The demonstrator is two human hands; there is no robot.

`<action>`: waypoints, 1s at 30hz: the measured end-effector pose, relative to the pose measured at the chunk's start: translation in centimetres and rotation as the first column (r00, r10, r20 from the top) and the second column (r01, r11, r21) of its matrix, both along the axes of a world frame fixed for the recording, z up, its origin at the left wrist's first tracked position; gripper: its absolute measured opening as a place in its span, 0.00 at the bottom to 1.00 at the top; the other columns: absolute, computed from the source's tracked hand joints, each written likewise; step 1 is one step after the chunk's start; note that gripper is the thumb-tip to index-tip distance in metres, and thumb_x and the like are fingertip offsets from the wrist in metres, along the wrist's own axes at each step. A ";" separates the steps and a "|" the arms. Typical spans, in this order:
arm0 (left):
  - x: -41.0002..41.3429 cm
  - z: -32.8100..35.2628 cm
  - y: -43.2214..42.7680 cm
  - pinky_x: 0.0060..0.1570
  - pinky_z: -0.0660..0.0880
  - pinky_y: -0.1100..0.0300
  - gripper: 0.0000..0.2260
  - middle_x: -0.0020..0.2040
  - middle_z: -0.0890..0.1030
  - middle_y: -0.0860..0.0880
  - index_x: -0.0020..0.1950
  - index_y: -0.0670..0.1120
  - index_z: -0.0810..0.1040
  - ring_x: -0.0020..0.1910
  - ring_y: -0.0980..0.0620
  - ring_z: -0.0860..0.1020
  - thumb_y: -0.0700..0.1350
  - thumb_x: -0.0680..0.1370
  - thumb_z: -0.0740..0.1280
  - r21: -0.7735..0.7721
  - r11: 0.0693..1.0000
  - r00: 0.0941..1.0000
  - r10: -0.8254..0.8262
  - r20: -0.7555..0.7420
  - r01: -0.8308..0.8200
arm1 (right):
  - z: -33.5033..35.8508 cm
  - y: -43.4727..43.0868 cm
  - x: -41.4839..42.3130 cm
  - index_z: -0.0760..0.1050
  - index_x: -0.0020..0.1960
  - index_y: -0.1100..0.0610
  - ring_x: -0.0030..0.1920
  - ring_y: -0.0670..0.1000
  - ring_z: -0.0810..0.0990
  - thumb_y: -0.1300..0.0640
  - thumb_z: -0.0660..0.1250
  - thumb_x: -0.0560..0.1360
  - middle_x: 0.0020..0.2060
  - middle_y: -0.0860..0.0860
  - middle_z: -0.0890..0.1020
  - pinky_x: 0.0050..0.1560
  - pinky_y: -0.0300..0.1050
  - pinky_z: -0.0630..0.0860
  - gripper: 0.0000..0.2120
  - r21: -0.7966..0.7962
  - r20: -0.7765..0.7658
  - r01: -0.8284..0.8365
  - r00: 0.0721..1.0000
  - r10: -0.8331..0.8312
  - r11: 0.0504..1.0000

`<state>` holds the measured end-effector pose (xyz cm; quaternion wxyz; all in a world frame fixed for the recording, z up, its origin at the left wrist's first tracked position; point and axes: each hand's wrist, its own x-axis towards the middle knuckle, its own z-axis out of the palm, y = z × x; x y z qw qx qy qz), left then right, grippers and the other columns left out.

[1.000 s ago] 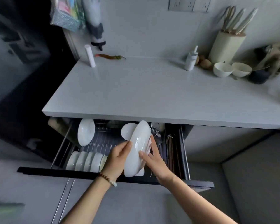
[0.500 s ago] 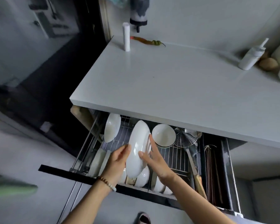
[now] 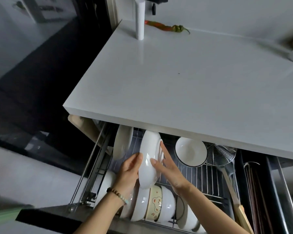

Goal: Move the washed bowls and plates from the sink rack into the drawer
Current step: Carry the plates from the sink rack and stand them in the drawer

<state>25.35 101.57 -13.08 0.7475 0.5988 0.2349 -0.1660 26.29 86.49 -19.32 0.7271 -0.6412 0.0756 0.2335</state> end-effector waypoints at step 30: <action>9.0 -8.2 6.5 0.58 0.71 0.45 0.10 0.43 0.79 0.46 0.40 0.51 0.78 0.47 0.47 0.75 0.45 0.79 0.61 0.097 0.988 0.981 -0.130 0.147 0.117 | -7.2 7.4 8.9 0.50 0.79 0.41 0.51 0.31 0.80 0.48 0.63 0.77 0.49 0.27 0.81 0.56 0.40 0.72 0.35 -0.028 -0.037 -0.017 0.999 0.016 0.999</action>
